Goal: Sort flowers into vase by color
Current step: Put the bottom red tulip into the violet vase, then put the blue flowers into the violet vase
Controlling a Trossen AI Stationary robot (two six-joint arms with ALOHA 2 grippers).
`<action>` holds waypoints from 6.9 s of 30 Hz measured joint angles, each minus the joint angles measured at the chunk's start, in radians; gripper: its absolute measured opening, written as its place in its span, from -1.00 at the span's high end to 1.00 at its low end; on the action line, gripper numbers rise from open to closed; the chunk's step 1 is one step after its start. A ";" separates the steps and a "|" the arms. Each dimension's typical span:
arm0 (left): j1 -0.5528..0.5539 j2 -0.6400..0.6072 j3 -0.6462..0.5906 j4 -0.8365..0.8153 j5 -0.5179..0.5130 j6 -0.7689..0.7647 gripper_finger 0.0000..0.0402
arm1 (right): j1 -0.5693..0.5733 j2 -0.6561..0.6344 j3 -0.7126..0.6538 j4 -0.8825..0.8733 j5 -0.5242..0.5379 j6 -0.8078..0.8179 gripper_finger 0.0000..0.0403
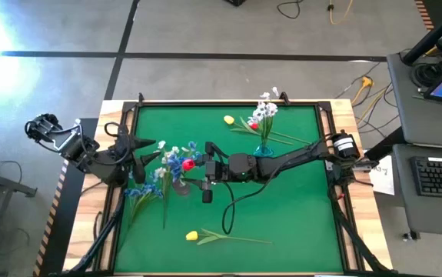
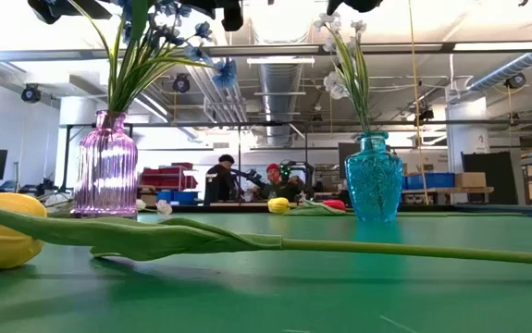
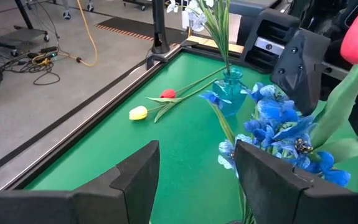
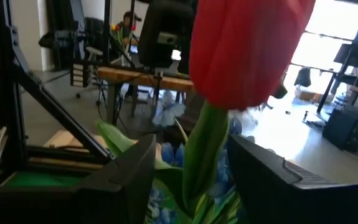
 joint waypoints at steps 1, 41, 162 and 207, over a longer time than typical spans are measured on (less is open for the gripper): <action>0.000 0.000 0.000 0.000 0.000 0.000 0.02 | 0.000 -0.006 0.000 -0.015 0.000 0.000 -0.01; 0.001 0.337 0.000 0.572 -0.010 0.390 -0.37 | 0.000 -0.184 0.000 -0.448 -0.001 0.099 -0.09; -0.076 0.520 0.630 -0.687 0.443 -0.554 -0.36 | 0.007 -0.261 -0.018 -0.705 0.000 0.191 -0.09; -0.266 0.618 -0.194 -0.219 0.875 -1.440 -0.37 | 0.073 -0.308 -0.018 -0.968 -0.006 0.261 -0.09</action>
